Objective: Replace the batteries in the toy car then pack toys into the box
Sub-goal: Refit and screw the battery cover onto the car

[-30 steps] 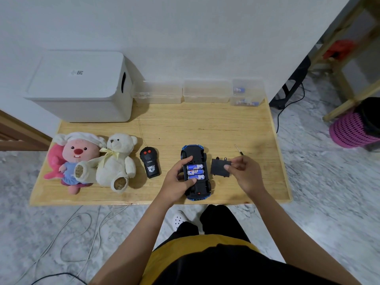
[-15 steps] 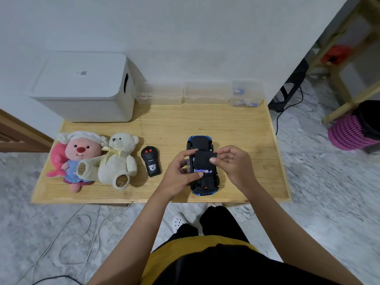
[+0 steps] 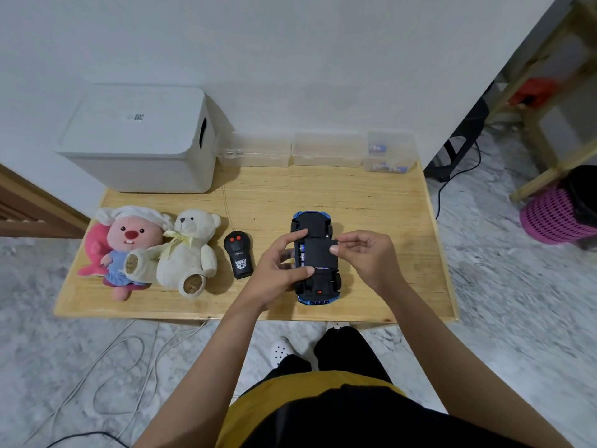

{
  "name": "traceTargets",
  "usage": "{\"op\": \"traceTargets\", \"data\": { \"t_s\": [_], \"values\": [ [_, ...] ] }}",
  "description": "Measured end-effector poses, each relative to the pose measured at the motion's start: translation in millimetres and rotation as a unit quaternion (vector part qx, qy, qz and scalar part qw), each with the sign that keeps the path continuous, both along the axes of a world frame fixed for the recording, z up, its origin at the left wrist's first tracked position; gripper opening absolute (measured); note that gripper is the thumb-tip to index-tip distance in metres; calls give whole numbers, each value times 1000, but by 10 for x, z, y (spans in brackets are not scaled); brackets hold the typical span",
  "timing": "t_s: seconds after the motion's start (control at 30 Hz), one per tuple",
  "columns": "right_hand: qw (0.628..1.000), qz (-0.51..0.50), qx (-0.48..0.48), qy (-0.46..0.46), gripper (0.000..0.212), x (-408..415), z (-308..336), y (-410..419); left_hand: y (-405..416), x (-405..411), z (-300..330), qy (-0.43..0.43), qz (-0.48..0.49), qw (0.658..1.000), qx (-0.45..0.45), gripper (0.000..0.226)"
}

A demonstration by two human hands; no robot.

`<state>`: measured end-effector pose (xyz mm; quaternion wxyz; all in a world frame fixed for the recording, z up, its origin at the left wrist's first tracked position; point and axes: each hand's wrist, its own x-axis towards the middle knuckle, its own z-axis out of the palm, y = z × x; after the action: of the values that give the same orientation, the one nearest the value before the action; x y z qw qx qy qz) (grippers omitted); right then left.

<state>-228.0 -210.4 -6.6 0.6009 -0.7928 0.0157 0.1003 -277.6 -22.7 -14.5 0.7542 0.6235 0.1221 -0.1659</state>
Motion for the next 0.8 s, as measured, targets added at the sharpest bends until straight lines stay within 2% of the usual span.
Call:
{"op": "traceTargets", "data": {
  "t_s": [0.4, 0.6, 0.8],
  "values": [
    [998, 29, -36, -52, 19, -17, -69, 58, -15, -6, -13, 14, 8, 1000, 12, 54],
    [987, 74, -81, -117, 22, -11, -35, 44, -57, -38, 7, 11, 42, 999, 15, 30],
    [970, 86, -134, -185, 22, -64, -62, 90, -74, -5, 29, -10, 45, 998, 34, 33]
  ]
}}
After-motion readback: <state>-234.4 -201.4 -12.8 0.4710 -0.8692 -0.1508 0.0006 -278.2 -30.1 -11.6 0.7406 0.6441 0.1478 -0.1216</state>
